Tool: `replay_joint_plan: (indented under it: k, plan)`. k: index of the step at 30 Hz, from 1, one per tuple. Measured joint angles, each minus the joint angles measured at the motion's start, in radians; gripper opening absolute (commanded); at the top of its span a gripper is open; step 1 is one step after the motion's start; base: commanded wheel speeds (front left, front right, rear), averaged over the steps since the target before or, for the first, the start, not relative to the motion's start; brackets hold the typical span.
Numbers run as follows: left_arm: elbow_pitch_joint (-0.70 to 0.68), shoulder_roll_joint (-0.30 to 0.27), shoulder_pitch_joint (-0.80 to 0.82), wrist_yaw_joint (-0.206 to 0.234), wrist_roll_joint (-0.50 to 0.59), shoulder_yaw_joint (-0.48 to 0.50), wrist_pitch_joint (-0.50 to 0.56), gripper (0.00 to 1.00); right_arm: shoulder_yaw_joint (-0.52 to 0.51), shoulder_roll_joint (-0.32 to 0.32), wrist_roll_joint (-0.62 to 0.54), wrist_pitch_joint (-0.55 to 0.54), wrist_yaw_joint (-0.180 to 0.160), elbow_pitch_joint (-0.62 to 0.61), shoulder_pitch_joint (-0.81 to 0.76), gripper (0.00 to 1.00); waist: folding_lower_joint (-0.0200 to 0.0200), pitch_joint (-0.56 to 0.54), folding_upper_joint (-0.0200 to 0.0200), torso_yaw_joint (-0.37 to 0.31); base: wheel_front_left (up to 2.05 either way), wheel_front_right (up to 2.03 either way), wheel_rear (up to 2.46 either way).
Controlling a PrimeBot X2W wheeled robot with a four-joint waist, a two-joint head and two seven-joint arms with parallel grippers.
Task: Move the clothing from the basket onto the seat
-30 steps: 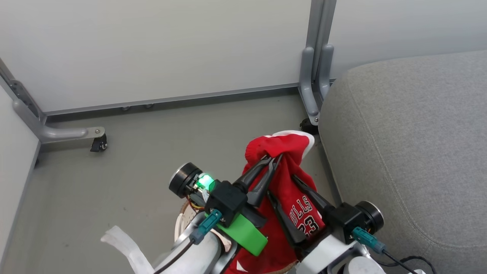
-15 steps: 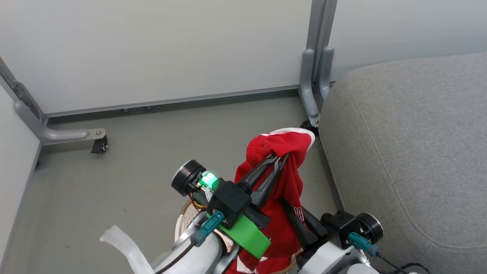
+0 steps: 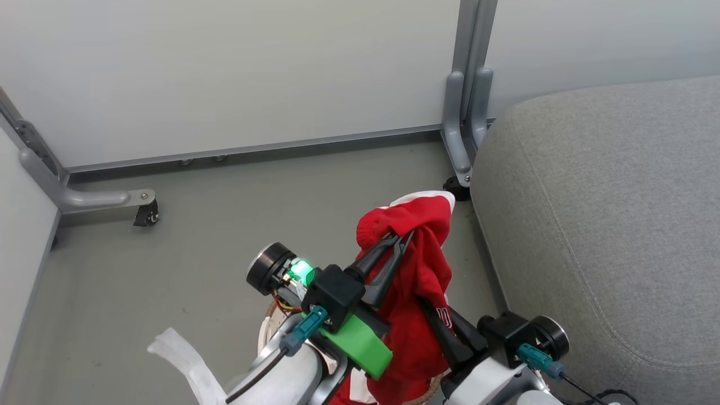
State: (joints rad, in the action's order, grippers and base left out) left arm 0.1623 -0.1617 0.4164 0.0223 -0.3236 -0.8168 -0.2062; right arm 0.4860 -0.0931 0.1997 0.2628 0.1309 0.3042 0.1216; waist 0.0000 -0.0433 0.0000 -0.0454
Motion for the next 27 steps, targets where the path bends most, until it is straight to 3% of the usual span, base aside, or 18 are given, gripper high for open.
replay_joint_plan:
  k: [1,2,27]
  plan:
    - [0.001,0.0,0.0,0.0,-0.001,0.0,0.002,0.89,0.0,0.0,0.0,0.0,0.0,0.0,0.0,0.0,0.0,0.001,0.0,0.0,0.0,0.0,0.0]
    - [0.002,0.0,0.0,0.0,-0.001,0.0,0.003,1.0,-0.001,-0.001,0.0,0.0,0.0,0.0,0.0,0.0,0.0,0.002,0.0,0.0,0.0,0.0,0.0]
    - [0.024,-0.02,0.001,0.019,-0.026,-0.005,0.021,1.0,-0.039,0.004,0.001,0.0,0.0,-0.015,0.001,0.0,0.0,0.023,0.0,-0.02,0.0,0.0,0.0]
